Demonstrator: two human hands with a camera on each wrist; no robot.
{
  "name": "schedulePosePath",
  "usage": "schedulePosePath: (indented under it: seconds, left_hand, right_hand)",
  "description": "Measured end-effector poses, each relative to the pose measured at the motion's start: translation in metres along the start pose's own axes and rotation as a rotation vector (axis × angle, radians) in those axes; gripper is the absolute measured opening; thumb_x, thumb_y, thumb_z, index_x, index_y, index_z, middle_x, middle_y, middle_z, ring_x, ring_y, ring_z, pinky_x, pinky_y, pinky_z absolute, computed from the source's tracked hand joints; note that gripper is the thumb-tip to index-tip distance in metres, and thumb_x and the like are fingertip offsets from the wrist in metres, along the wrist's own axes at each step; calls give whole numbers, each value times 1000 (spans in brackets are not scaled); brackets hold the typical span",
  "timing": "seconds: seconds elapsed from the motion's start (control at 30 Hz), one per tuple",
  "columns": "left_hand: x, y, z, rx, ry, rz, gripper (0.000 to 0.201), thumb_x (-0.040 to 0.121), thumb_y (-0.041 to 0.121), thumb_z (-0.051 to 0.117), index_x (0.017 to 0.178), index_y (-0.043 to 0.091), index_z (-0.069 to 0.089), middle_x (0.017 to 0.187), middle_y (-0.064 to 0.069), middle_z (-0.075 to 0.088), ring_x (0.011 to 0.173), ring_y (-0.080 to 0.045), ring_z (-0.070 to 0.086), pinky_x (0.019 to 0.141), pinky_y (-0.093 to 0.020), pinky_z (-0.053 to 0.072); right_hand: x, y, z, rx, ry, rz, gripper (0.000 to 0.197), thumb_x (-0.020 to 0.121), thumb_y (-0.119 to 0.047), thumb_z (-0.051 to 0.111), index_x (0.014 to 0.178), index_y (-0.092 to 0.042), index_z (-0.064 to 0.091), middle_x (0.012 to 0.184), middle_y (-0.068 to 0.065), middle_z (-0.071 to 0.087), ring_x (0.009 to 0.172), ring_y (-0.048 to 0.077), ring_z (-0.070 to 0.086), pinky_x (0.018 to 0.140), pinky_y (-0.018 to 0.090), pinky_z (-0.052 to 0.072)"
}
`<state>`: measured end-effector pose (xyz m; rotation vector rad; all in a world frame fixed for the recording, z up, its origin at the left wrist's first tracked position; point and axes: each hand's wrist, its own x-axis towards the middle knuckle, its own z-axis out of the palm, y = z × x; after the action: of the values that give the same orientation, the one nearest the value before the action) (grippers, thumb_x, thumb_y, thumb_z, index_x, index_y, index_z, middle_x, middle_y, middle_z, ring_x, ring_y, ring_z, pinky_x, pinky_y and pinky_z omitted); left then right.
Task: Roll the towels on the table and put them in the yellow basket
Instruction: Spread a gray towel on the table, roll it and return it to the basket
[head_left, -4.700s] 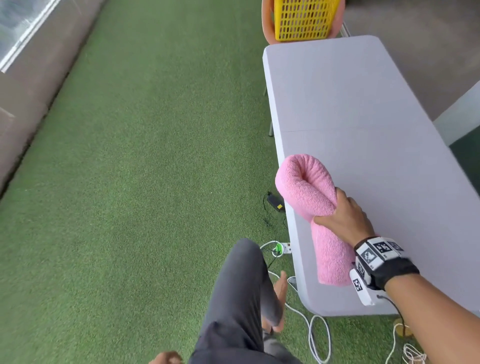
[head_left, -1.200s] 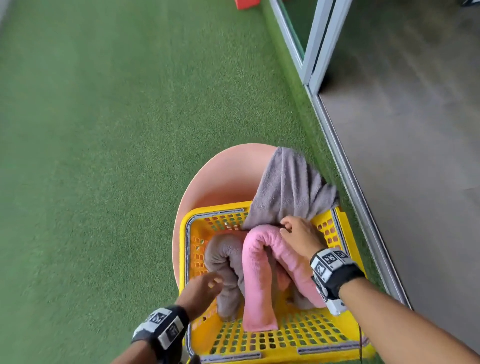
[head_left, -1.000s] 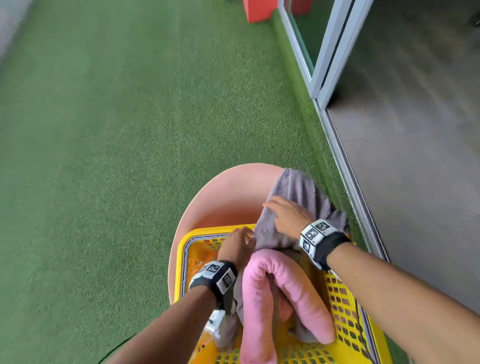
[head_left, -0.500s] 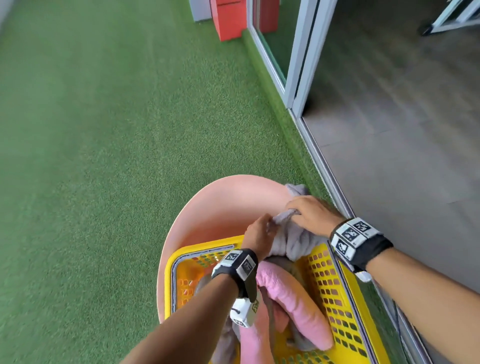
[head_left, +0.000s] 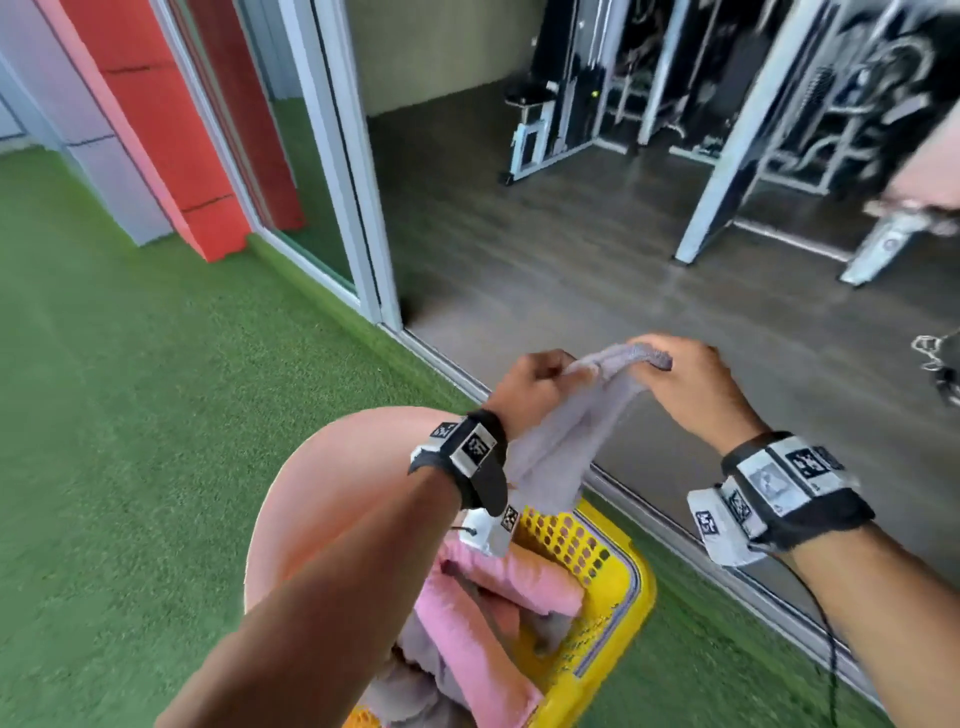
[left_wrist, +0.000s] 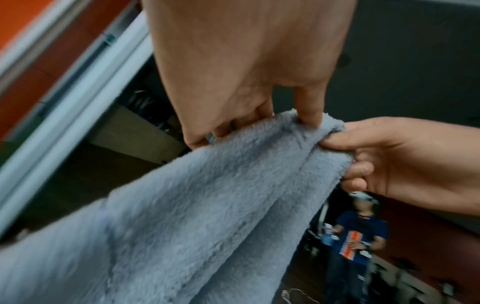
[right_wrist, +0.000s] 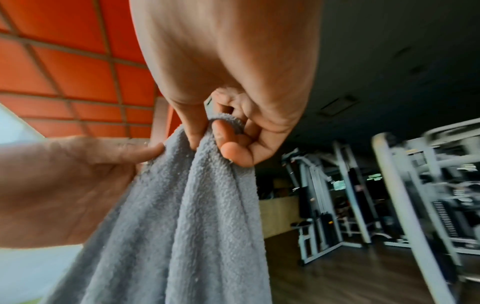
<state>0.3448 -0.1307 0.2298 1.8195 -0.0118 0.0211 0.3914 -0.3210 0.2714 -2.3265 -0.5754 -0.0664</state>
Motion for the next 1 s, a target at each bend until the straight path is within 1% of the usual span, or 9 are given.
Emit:
schedulePosePath:
  seconds: [0.13,0.27,0.4,0.5,0.67,0.73,0.83,0.93,1.0]
  left_hand:
    - [-21,56,59,-155,-136,34,31,80,47,65,75,16,63,75,-1,52,74,-12,45,71,-29,35]
    - [-54,105,131,-151,-349,136,8,83,11,69,76,11,66,69,2,55,72,-11,47,69,-23,36]
    - [-84,141,193,-54,-515,219,7,81,4,71,87,8,69,76,-2,63,69,-4,53,62,-16,40]
    - [-101,156,236,-10,-635,281,14,81,-5,69,84,8,65,79,-7,64,68,-2,57,64,-10,42]
    - [-122,178,289,34,-796,299,12,85,-3,62,92,7,64,79,0,64,73,-4,58,72,-14,42]
    - [-131,182,304,151,-912,322,14,86,-4,61,93,7,65,81,-5,63,74,-8,54,71,-18,40]
    - [-149,179,322,260,-1039,325,15,85,-4,62,95,7,65,81,-11,61,73,-13,52,70,-22,40]
    - [-164,179,332,286,-1043,298,15,82,-1,65,94,8,65,77,-10,62,68,-14,51,67,-27,39]
    - [-169,180,333,343,-1018,280,14,81,3,67,94,6,64,74,-8,63,62,-11,50,64,-26,38]
  right_hand:
    - [-94,1,-73,38,233,133,23,86,-8,59,103,-21,69,71,-14,60,60,-4,55,63,17,39]
    - [-195,10,-123,80,407,245,30,78,-22,54,104,-18,68,76,-10,62,64,3,53,72,32,46]
    - [-283,28,-154,114,510,346,24,76,-19,52,96,-21,65,72,-2,64,61,11,56,68,45,51]
    - [-340,47,-157,122,482,415,20,77,-16,56,91,-28,63,74,8,64,67,27,60,71,52,54]
    - [-402,73,-146,-18,77,549,37,84,-8,67,106,-31,50,101,-17,47,92,9,51,81,15,43]
    - [-417,87,-148,-23,22,550,53,81,-12,71,123,-33,45,119,-15,42,116,10,42,104,30,38]
    - [-426,90,-156,455,210,517,60,86,-29,72,137,-29,41,139,-4,46,132,12,42,109,39,37]
    - [-426,89,-160,614,152,469,33,93,-24,64,120,-6,60,119,13,65,114,23,60,105,41,43]
    - [-426,92,-159,629,135,453,45,88,-31,68,102,11,58,89,14,62,87,24,58,93,38,44]
